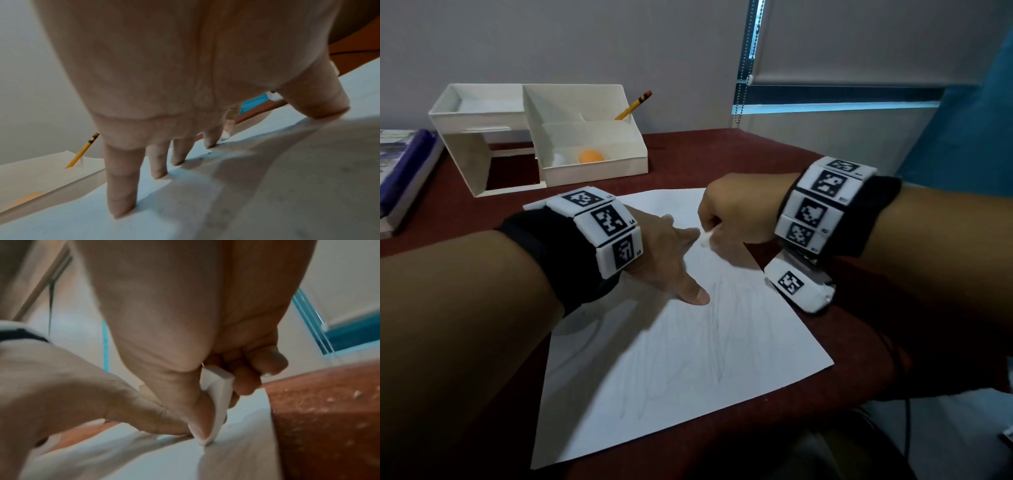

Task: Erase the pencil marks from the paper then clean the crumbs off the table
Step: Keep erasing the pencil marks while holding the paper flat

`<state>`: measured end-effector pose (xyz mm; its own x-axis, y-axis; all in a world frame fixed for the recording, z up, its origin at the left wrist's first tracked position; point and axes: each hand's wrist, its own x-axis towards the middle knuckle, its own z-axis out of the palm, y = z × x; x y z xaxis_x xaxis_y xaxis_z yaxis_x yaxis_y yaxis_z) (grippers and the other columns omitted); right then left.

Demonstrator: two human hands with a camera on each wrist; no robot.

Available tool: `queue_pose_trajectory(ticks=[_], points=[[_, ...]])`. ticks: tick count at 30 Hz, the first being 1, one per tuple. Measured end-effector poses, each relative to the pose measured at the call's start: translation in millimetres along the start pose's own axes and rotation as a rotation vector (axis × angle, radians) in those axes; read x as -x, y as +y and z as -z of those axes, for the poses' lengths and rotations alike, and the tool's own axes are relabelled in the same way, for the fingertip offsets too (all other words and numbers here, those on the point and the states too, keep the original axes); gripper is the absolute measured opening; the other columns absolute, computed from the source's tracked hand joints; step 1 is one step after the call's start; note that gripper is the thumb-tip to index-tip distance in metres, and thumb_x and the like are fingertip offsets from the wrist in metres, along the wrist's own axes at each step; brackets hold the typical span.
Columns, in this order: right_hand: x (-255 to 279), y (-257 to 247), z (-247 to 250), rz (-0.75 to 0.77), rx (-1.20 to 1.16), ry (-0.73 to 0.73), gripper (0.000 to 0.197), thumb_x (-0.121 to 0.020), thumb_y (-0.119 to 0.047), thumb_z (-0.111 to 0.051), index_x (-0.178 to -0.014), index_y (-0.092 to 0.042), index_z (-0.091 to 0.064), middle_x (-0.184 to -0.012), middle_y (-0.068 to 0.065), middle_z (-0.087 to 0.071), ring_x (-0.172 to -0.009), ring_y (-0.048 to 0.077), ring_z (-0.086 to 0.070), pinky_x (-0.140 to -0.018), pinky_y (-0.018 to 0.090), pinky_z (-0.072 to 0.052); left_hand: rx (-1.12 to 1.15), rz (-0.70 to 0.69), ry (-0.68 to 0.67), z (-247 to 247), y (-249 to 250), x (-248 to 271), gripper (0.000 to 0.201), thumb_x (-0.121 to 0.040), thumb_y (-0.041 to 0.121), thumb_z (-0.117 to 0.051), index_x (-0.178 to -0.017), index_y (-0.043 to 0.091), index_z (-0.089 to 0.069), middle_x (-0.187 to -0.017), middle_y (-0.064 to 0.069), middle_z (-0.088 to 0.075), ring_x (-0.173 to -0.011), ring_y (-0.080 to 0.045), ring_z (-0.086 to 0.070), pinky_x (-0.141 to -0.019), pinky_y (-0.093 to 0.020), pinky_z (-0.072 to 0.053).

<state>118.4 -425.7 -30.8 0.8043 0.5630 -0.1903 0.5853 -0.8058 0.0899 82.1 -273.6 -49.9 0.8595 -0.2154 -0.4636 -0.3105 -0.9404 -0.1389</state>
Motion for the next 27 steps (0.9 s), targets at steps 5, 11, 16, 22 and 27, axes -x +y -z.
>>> queue_pose_trajectory(ticks=[5,11,16,22,27], points=[[8,5,0,0.014,-0.097,-0.096,0.015,-0.089,-0.038,-0.07,-0.084,-0.023,-0.072,-0.078,-0.009,-0.069,-0.075,0.006,-0.065,-0.063,0.023,-0.05,0.004,-0.007,-0.005,-3,-2,-4,0.113,-0.062,0.091,-0.05,-0.15,0.05,0.008,-0.165,0.0,0.004,-0.147,-0.029,-0.024,-0.115,-0.05,-0.024],[12,4,-3,0.005,-0.12,-0.109,0.014,-0.089,-0.037,-0.069,-0.084,-0.024,-0.071,-0.075,-0.01,-0.066,-0.07,0.006,-0.061,-0.061,0.019,-0.047,-0.004,0.0,-0.021,-2,-1,-5,0.115,-0.061,0.092,-0.049,-0.151,0.049,0.009,-0.165,0.001,0.006,-0.148,-0.028,-0.021,-0.114,-0.052,-0.023],[0,14,1,-0.08,-0.015,0.003,0.019,-0.091,-0.032,-0.068,-0.074,-0.022,-0.066,-0.074,-0.008,-0.063,-0.08,0.016,-0.064,-0.058,0.024,-0.045,-0.011,0.01,-0.011,0,2,-3,0.114,-0.064,0.091,-0.049,-0.153,0.045,0.005,-0.165,0.0,-0.002,-0.145,-0.032,-0.027,-0.113,-0.054,-0.027],[8,5,3,0.007,-0.077,-0.173,0.017,-0.087,-0.039,-0.07,-0.09,-0.022,-0.074,-0.085,-0.007,-0.071,-0.079,0.012,-0.065,-0.071,0.028,-0.054,0.011,0.016,-0.023,-1,0,-2,0.116,-0.062,0.091,-0.05,-0.152,0.047,0.009,-0.165,0.001,0.006,-0.147,-0.029,-0.022,-0.115,-0.052,-0.024],[4,26,6,-0.081,-0.037,-0.04,0.02,-0.091,-0.035,-0.07,-0.077,-0.02,-0.068,-0.075,-0.009,-0.063,-0.069,0.011,-0.057,-0.056,0.021,-0.042,0.028,0.011,-0.023,2,2,2,0.111,-0.063,0.086,-0.056,-0.153,0.043,-0.006,-0.165,0.002,-0.008,-0.143,-0.029,-0.031,-0.112,-0.051,-0.03]])
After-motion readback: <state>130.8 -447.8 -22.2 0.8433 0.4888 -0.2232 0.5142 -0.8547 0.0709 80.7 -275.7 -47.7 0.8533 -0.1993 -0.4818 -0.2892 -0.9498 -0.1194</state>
